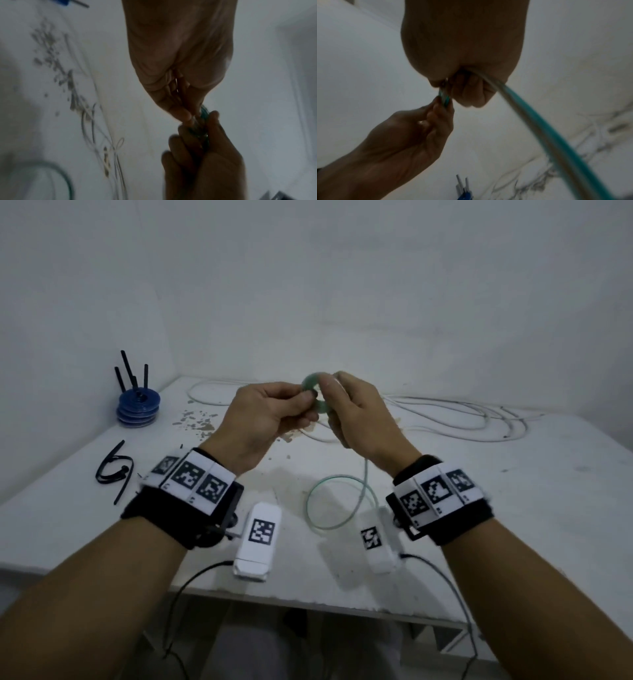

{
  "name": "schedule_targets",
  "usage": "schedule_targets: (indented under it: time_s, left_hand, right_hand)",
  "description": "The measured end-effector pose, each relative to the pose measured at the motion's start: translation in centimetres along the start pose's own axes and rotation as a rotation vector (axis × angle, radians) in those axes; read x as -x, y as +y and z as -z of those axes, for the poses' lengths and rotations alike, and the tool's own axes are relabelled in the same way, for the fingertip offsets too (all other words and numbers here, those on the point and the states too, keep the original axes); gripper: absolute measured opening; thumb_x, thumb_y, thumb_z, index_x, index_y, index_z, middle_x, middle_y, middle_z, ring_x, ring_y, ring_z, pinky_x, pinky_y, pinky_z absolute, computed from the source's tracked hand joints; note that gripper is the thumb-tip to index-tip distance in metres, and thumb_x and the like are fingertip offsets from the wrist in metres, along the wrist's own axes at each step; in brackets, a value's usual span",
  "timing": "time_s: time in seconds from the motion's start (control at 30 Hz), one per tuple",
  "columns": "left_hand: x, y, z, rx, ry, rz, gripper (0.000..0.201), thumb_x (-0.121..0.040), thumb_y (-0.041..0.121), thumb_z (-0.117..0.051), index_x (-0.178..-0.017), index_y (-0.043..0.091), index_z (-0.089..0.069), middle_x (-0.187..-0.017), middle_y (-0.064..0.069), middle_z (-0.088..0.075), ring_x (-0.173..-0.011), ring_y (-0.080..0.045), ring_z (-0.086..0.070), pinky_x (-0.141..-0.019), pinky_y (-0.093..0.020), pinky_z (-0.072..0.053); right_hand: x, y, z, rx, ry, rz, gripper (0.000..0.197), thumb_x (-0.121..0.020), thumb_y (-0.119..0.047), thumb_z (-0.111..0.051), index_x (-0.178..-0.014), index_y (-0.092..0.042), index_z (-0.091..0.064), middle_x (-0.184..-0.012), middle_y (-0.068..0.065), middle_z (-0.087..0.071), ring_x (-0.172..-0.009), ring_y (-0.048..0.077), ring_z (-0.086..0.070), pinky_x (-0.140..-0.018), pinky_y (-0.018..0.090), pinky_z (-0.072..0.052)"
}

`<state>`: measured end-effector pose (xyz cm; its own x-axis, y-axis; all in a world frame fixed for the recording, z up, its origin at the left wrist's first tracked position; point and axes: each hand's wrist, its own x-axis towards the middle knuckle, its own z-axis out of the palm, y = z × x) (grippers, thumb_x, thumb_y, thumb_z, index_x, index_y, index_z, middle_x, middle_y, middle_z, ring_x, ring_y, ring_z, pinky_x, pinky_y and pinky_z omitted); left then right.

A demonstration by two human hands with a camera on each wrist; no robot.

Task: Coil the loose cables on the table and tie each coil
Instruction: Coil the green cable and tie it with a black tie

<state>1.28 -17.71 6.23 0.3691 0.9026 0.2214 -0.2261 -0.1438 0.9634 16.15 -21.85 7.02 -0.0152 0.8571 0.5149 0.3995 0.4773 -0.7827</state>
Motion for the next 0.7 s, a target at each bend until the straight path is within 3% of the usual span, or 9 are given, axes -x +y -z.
schedule_targets:
  time_s: [0.07,0.13,0.17,0.27,0.37,0.43,0.53,0.6,0.7]
  left_hand:
    - [0.2,-0.5,-1.0,0.206,0.045,0.029,0.008,-0.090,0.002,-0.061,-0.090,0.000,-0.069,-0.069,-0.004,-0.070,-0.060,-0.010,-0.064,-0.062,-0.016,-0.054]
    - [0.4,-1.1,-1.2,0.254,0.044,0.052,0.009,-0.091,0.002,-0.060,-0.090,-0.001,-0.069,-0.072,-0.006,-0.071,-0.061,-0.010,-0.065,-0.064,-0.015,-0.054]
    - [0.6,-1.2,-1.0,0.210,0.026,0.056,0.009,-0.090,0.002,-0.061,-0.091,-0.001,-0.069,-0.074,-0.006,-0.071,-0.063,-0.011,-0.066,-0.065,-0.016,-0.054]
    - [0.9,-1.0,0.4,-0.151,-0.071,0.039,0.011,-0.089,0.005,-0.066,-0.098,0.001,-0.071,-0.083,-0.008,-0.074,-0.073,-0.014,-0.070,-0.069,-0.020,-0.055]
    - [0.5,-0.4,1.4,-0.355,-0.127,0.048,0.009,-0.088,0.008,-0.069,-0.096,0.006,-0.074,-0.077,-0.004,-0.073,-0.068,-0.010,-0.065,-0.065,-0.021,-0.053]
    - [0.0,0.0,1.3,-0.321,-0.086,0.027,0.007,-0.088,0.005,-0.069,-0.092,0.006,-0.074,-0.071,-0.002,-0.071,-0.063,-0.009,-0.062,-0.063,-0.021,-0.051]
    - [-0.6,-0.2,0.0,-0.052,0.074,-0.025,0.007,-0.089,0.003,-0.066,-0.093,0.003,-0.072,-0.070,-0.003,-0.069,-0.060,-0.010,-0.061,-0.063,-0.020,-0.053]
    - [-0.5,-0.6,-0.8,0.130,0.118,-0.004,0.007,-0.091,0.003,-0.063,-0.093,0.001,-0.069,-0.071,-0.004,-0.068,-0.059,-0.010,-0.061,-0.062,-0.018,-0.053]
    - [0.0,-1.4,-0.7,0.139,0.044,0.047,0.009,-0.094,0.004,-0.060,-0.095,-0.001,-0.068,-0.075,-0.006,-0.070,-0.063,-0.011,-0.064,-0.065,-0.019,-0.054]
  right_hand:
    - [0.3,0.6,-1.2,-0.205,0.149,-0.018,0.032,-0.106,-0.031,-0.042,-0.093,-0.015,-0.066,-0.054,-0.011,-0.049,-0.042,0.004,-0.039,-0.041,0.016,-0.032]
    - [0.6,1.2,-1.7,-0.218,0.174,-0.027,0.038,-0.106,-0.033,-0.040,-0.094,-0.008,-0.065,-0.057,-0.001,-0.045,-0.043,0.008,-0.036,-0.040,0.020,-0.031]
    - [0.7,1.6,-1.4,-0.156,0.146,-0.025,0.038,-0.106,-0.033,-0.040,-0.091,-0.008,-0.065,-0.057,-0.004,-0.045,-0.043,0.006,-0.036,-0.042,0.019,-0.031]
    - [0.4,1.5,0.3,0.180,-0.064,0.005,0.039,-0.106,-0.031,-0.041,-0.070,-0.026,-0.055,-0.049,-0.018,-0.048,-0.046,0.002,-0.046,-0.050,0.014,-0.031]
    - [0.0,1.1,1.2,0.480,-0.246,0.009,0.044,-0.105,-0.033,-0.042,-0.064,-0.020,-0.046,-0.052,-0.012,-0.044,-0.051,0.001,-0.042,-0.052,0.015,-0.032]
    - [0.0,1.1,0.8,0.447,-0.171,0.021,0.042,-0.104,-0.034,-0.045,-0.065,-0.019,-0.046,-0.054,-0.011,-0.041,-0.050,0.002,-0.040,-0.051,0.016,-0.031]
    - [0.0,1.6,-0.5,0.070,0.102,-0.024,0.031,-0.103,-0.036,-0.048,-0.076,-0.022,-0.056,-0.051,-0.016,-0.046,-0.045,0.002,-0.043,-0.049,0.014,-0.031]
    - [0.0,1.6,-1.4,-0.078,0.189,-0.043,0.033,-0.103,-0.037,-0.047,-0.083,-0.013,-0.057,-0.054,-0.015,-0.045,-0.045,0.004,-0.040,-0.048,0.019,-0.032]
    - [-0.1,1.5,-1.3,0.051,0.157,0.002,0.032,-0.104,-0.030,-0.045,-0.079,-0.012,-0.055,-0.058,-0.013,-0.047,-0.052,0.005,-0.043,-0.054,0.023,-0.035]
